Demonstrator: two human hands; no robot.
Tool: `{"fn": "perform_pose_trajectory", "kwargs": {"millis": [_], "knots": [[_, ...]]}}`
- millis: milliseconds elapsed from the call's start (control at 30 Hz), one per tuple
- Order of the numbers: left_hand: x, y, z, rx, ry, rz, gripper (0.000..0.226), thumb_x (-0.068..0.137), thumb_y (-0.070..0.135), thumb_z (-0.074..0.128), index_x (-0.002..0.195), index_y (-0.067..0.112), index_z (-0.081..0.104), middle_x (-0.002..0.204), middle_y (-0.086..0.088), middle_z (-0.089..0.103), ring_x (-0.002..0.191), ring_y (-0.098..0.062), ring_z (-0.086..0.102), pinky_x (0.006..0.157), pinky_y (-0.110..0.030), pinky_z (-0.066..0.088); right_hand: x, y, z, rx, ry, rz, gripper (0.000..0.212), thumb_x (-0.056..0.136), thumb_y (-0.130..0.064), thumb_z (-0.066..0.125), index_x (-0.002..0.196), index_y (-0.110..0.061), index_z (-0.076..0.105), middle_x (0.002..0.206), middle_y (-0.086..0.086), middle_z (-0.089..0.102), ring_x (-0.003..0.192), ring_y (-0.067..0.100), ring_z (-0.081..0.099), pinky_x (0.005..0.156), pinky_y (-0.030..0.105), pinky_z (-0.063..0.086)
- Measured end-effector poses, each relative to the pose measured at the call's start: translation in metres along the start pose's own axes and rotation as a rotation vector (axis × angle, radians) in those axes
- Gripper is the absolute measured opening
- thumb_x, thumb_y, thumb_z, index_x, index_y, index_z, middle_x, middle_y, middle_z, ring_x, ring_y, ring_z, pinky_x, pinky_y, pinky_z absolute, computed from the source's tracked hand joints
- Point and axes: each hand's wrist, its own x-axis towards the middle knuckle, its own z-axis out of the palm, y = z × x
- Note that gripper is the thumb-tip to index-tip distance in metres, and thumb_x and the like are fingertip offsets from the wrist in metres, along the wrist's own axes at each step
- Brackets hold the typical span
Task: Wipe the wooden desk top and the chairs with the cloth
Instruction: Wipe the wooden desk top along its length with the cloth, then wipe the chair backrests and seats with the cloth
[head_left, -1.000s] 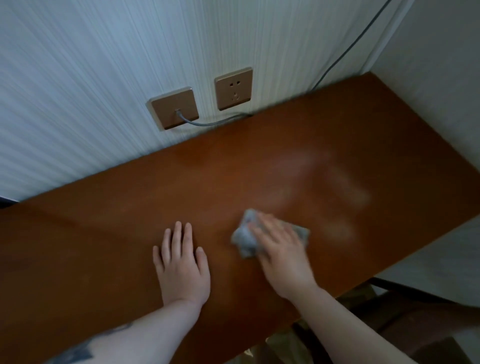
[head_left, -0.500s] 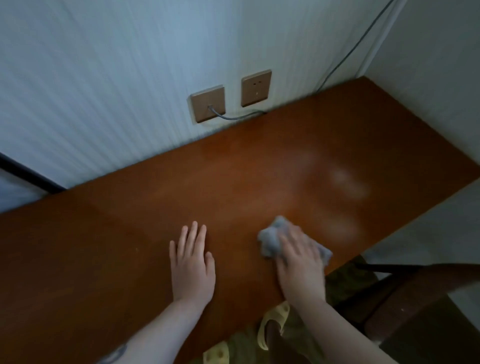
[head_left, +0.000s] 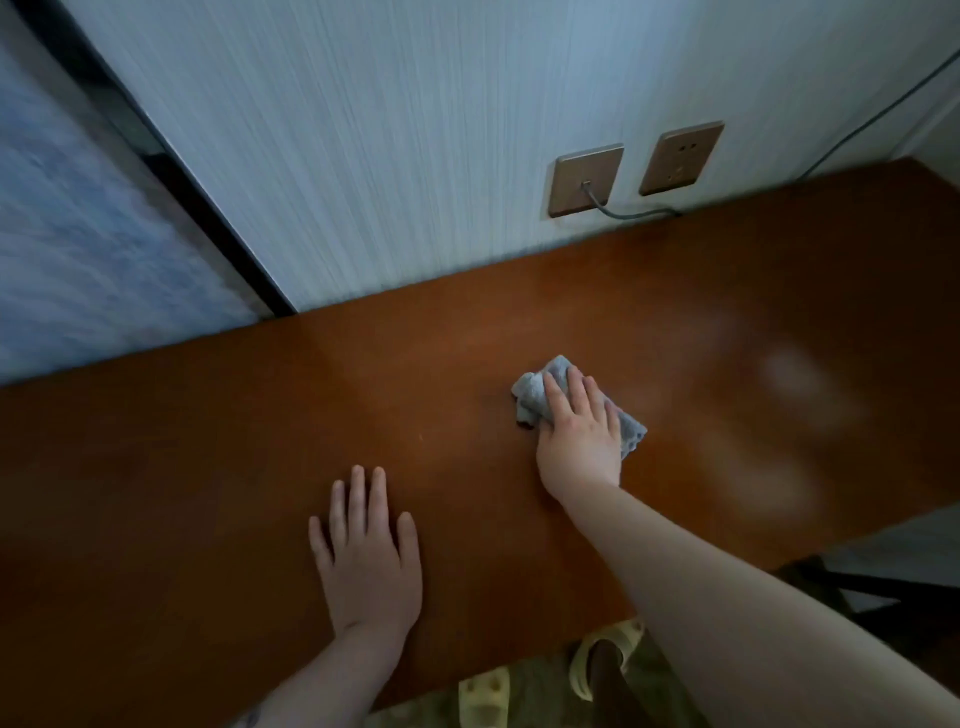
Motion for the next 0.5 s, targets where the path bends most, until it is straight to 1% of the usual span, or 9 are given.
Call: {"fn": "perform_pose_trajectory", "kwargs": {"millis": [33,67,167,233,267,333,433,467,500], "knots": [[0.001,-0.001,0.000,-0.015,0.006,-0.020,0.058,0.098,0.048,0.012,0.153,0.030,0.005,0.161,0.009,0.001,0.148,-0.013,-0.007,0.120,-0.042,-0.005,-0.003,-0.019,0.008,0.012,0.009,0.000,0.056,0.102,-0.028,0.034,0.153,-0.034,0.013,0.162,-0.003,0.003,0.148,0.017,-0.003,0.121,0.039,0.000],[0.002,-0.001,0.002,-0.028,0.023,-0.025,0.057,0.099,0.046,0.018,0.153,0.029,0.009,0.161,0.008,0.005,0.148,-0.013,-0.005,0.120,-0.044,-0.003,-0.009,-0.037,0.018,0.040,0.007,-0.066,0.056,0.101,-0.027,0.035,0.153,-0.033,0.015,0.162,-0.003,0.004,0.148,0.017,-0.003,0.120,0.038,-0.001],[0.004,-0.001,0.008,-0.025,0.016,-0.009,0.055,0.099,0.041,0.024,0.152,0.025,0.022,0.160,0.004,0.017,0.148,-0.018,0.007,0.119,-0.049,0.004,-0.038,-0.071,0.036,0.089,-0.079,-0.405,0.054,0.100,-0.025,0.041,0.151,-0.032,0.025,0.161,-0.005,0.010,0.148,0.015,0.000,0.118,0.035,-0.005],[0.004,-0.004,0.009,-0.022,-0.002,0.015,0.058,0.095,0.042,0.024,0.149,0.021,0.032,0.157,0.000,0.027,0.146,-0.022,0.016,0.116,-0.053,0.010,-0.059,-0.071,0.038,0.082,-0.164,-0.523,0.053,0.100,-0.022,0.040,0.151,-0.032,0.027,0.161,-0.008,0.010,0.148,0.012,-0.002,0.117,0.031,-0.009],[0.004,-0.005,0.009,-0.010,-0.006,0.029,0.059,0.093,0.041,0.027,0.148,0.020,0.034,0.156,-0.002,0.029,0.146,-0.024,0.018,0.115,-0.055,0.012,-0.069,-0.065,0.035,0.079,-0.207,-0.554,0.054,0.100,-0.021,0.040,0.151,-0.033,0.026,0.161,-0.011,0.009,0.148,0.009,-0.003,0.116,0.030,-0.010],[0.004,-0.004,0.010,0.023,-0.022,0.041,0.059,0.094,0.036,0.036,0.151,0.021,0.027,0.159,-0.001,0.023,0.146,-0.025,0.014,0.114,-0.056,0.011,-0.084,-0.049,0.023,0.054,-0.285,-0.586,0.055,0.100,-0.019,0.041,0.151,-0.034,0.025,0.160,-0.014,0.008,0.147,0.005,-0.004,0.117,0.029,-0.010],[0.003,0.003,0.000,0.082,-0.061,0.006,0.060,0.098,0.041,0.030,0.153,0.025,0.016,0.161,0.003,0.011,0.147,-0.022,0.007,0.115,-0.053,0.010,-0.090,-0.031,-0.002,-0.033,-0.446,-0.567,0.059,0.098,-0.013,0.044,0.150,-0.036,0.026,0.160,-0.015,0.009,0.146,0.005,-0.001,0.120,0.034,-0.002],[0.001,0.007,-0.007,0.086,-0.076,-0.013,0.061,0.096,0.042,0.036,0.152,0.025,0.021,0.160,0.002,0.016,0.146,-0.023,0.012,0.114,-0.054,0.013,-0.090,-0.029,-0.010,-0.061,-0.517,-0.543,0.061,0.097,-0.009,0.045,0.149,-0.036,0.028,0.160,-0.015,0.012,0.146,0.007,0.004,0.120,0.036,0.003],[0.001,0.012,-0.012,0.046,-0.084,-0.011,0.063,0.092,0.042,0.049,0.149,0.022,0.032,0.158,-0.001,0.025,0.143,-0.025,0.023,0.111,-0.058,0.018,-0.085,-0.031,-0.018,-0.077,-0.582,-0.493,0.063,0.095,-0.007,0.047,0.148,-0.036,0.031,0.159,-0.014,0.016,0.146,0.010,0.010,0.120,0.037,0.009]]}}
